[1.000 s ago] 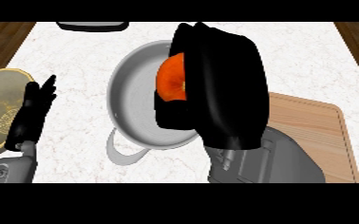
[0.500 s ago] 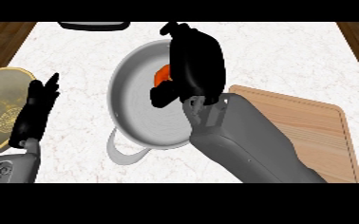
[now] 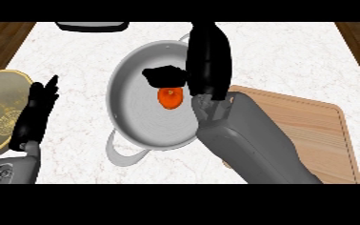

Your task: Pick the squash from the cutting board and place it in the pot

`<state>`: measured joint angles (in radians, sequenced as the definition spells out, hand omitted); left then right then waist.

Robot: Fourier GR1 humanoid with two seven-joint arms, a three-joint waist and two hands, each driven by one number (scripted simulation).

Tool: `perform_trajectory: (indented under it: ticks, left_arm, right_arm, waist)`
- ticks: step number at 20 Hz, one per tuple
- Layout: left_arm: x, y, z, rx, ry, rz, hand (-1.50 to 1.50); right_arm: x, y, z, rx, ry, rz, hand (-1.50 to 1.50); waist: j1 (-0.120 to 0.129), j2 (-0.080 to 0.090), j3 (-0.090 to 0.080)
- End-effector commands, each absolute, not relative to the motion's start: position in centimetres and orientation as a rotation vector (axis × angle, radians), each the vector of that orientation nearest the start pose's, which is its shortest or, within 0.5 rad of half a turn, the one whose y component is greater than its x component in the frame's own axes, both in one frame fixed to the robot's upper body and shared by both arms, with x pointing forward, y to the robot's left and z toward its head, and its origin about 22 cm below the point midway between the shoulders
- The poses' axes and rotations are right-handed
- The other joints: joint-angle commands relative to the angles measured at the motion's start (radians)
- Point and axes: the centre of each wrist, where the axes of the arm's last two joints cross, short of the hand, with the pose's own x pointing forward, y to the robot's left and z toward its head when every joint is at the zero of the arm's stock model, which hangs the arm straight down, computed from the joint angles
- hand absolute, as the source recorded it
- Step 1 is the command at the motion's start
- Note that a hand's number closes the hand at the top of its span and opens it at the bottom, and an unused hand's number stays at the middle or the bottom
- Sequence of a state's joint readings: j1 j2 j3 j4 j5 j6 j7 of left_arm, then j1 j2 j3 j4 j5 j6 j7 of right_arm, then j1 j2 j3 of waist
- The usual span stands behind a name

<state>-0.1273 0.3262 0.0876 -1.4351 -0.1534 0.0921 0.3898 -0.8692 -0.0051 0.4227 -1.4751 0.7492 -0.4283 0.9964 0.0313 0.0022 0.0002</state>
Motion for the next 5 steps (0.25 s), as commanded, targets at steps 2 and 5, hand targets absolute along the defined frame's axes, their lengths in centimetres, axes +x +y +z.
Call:
perform_trajectory:
  ticks: [2, 5]
  left_arm:
    - [27.2, 32.7, 2.8, 0.525, -1.162, -0.109, 0.0]
    - [26.2, 32.5, 1.9, 0.529, -1.138, -0.085, 0.0]
  right_arm:
    - [31.4, -3.7, 19.0, -0.626, -1.701, -0.008, -1.5]
    - [29.5, -6.2, 19.3, -0.644, -1.708, -0.083, -1.5]
  waist:
    - [-0.02, 0.0, 0.0]
    - [-0.043, -0.007, 0.0]
